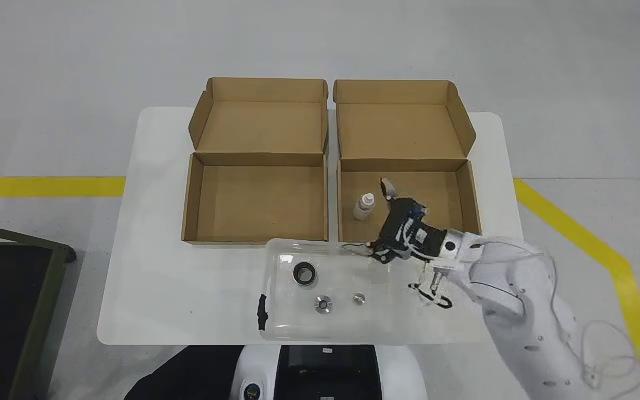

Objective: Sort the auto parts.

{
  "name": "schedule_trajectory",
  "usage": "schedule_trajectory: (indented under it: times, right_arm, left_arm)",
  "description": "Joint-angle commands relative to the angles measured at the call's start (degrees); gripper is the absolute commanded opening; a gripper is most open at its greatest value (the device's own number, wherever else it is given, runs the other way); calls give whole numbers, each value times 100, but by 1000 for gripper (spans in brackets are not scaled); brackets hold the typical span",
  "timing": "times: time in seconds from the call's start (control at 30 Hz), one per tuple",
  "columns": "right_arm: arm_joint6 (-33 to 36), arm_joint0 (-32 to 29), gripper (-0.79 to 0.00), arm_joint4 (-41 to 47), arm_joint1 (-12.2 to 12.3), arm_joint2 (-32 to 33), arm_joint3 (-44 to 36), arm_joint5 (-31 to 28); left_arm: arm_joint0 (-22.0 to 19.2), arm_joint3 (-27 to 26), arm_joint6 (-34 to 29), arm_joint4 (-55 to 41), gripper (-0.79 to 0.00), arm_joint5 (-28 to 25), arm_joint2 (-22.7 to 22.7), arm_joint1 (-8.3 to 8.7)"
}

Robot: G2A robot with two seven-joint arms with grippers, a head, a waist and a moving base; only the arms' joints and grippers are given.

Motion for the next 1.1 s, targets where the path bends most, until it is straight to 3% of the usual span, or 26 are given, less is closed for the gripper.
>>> schedule_trajectory:
  times: [0.0, 0.37, 0.67, 1.07]
  right_arm:
    - [58, -32, 0, 18, 19, -28, -110, -206]
    - [820, -452, 0, -63, 192, -79, -534, -1362]
    - [1231, -559, 0, -320, 294, -142, -488, -1573]
    - [1164, -558, -175, -664, 364, -404, -165, -1608]
  left_arm:
    - [0, 0, 0, 0, 0, 0, 0, 0]
    - [0, 0, 0, 0, 0, 0, 0, 0]
    - [0, 0, 0, 0, 0, 0, 0, 0]
    - [0, 0, 0, 0, 0, 0, 0, 0]
